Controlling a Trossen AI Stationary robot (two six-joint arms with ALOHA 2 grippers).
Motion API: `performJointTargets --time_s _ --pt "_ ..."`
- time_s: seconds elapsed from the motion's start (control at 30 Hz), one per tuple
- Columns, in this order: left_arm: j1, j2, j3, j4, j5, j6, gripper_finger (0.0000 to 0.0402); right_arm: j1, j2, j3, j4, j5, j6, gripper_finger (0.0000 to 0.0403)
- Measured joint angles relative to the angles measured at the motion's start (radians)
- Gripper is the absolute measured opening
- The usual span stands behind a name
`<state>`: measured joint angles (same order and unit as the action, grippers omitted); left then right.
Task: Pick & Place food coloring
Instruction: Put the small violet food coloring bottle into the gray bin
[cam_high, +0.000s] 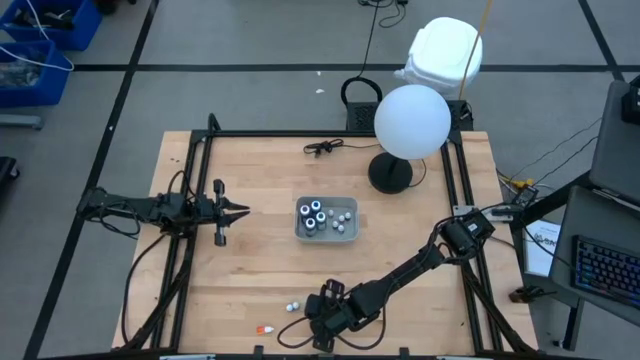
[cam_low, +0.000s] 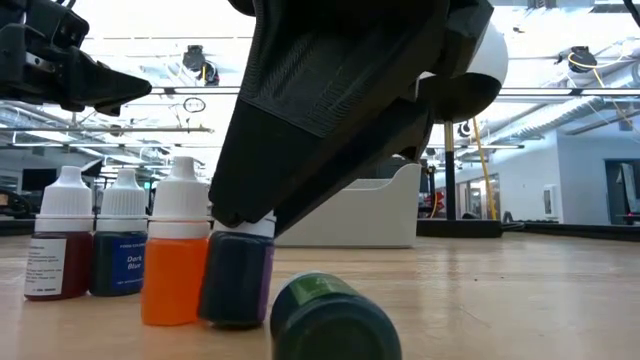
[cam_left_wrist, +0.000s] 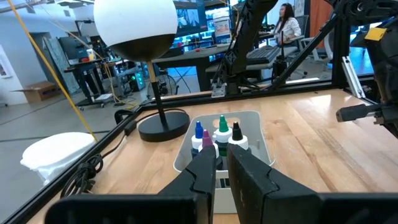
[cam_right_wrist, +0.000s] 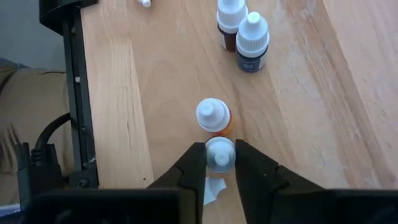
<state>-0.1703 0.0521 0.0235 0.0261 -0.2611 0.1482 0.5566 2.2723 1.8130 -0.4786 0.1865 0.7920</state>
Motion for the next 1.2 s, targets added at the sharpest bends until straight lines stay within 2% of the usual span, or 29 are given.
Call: performJointTargets --time_s 0.27,0.57,0.7,0.93,1.07,1.2 --pt "0.0 0.0 0.0 0.0 0.0 0.0 0.0049 -0.012 -0.006 0.001 -0.03 -0.003 -0.01 0.0049" --pt "0.0 0.0 0.0 0.0 0.0 0.0 0.0049 -0.015 -0.125 0.001 -0.278 0.084 0.039 0.0049" --pt "0.0 0.0 0.0 0.0 0.0 0.0 0.0049 -0.019 -0.234 0.001 -0.359 0.164 0.014 0.0049" --pt "0.0 0.0 0.0 0.0 -0.001 0.006 0.0049 -0.012 -0.411 -0.002 -0.546 0.388 -0.06 0.0048" --pt "0.0 0.0 0.0 0.0 -0.001 0.004 0.0049 -0.032 -0.501 -0.099 -0.558 0.44 -0.093 0.0048" --pt "0.0 0.0 0.0 0.0 -0.001 0.003 0.0049 -0.074 -0.61 -0.291 -0.483 0.439 -0.097 0.0048"
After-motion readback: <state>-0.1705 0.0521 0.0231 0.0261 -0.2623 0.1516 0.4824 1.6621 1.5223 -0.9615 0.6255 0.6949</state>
